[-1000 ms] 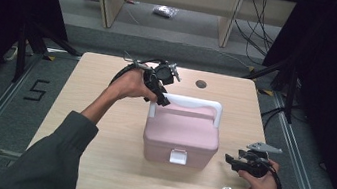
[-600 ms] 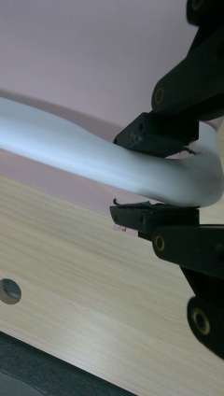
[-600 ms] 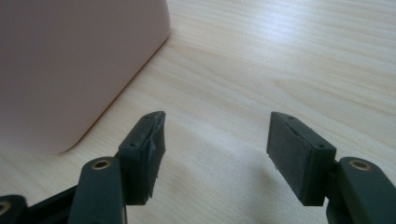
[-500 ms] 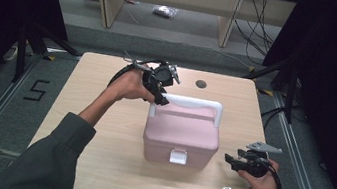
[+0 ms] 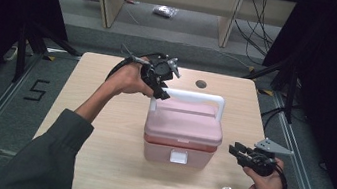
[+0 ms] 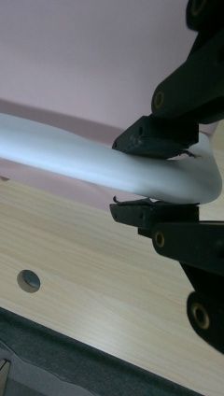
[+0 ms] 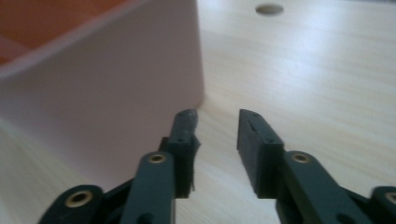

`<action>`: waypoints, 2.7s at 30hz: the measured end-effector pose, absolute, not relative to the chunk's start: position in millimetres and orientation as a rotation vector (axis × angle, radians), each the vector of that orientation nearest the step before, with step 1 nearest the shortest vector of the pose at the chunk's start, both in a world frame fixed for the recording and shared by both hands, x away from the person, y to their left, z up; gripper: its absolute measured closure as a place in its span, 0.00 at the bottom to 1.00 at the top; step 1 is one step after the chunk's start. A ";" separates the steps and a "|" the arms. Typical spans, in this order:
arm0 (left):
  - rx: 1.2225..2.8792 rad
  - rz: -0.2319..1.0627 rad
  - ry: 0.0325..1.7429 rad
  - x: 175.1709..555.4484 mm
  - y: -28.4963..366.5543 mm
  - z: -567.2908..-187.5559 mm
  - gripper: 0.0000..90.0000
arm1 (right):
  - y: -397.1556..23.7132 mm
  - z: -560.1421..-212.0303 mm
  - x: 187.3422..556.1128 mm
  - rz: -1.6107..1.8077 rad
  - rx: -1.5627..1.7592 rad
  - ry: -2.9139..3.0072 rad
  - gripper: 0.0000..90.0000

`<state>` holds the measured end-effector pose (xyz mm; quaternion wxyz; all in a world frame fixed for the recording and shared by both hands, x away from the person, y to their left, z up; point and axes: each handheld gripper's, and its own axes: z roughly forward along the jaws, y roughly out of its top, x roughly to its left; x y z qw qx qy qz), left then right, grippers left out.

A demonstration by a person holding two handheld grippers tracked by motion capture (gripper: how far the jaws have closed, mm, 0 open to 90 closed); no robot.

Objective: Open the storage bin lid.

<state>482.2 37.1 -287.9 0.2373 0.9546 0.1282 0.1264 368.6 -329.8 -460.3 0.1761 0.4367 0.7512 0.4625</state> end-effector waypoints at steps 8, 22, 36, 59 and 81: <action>2.614 0.343 0.338 483.6 38.2 -286.0 0.76 | -318.5 -429.5 356.6 1.498 1.058 2.107 0.98; 2.588 0.335 0.367 485.4 39.3 -284.9 0.76 | -294.1 -419.7 353.7 1.592 0.926 2.147 1.00; 2.512 0.379 0.567 485.4 48.3 -288.3 0.51 | -286.2 -417.4 359.7 1.585 0.885 2.179 1.00; 2.203 0.275 0.933 441.4 122.6 -325.6 0.23 | -285.3 -410.6 363.1 1.589 0.873 2.156 0.98; 2.084 0.253 1.032 395.5 113.2 -390.5 0.23 | -283.2 -399.1 368.1 1.578 0.848 2.130 0.97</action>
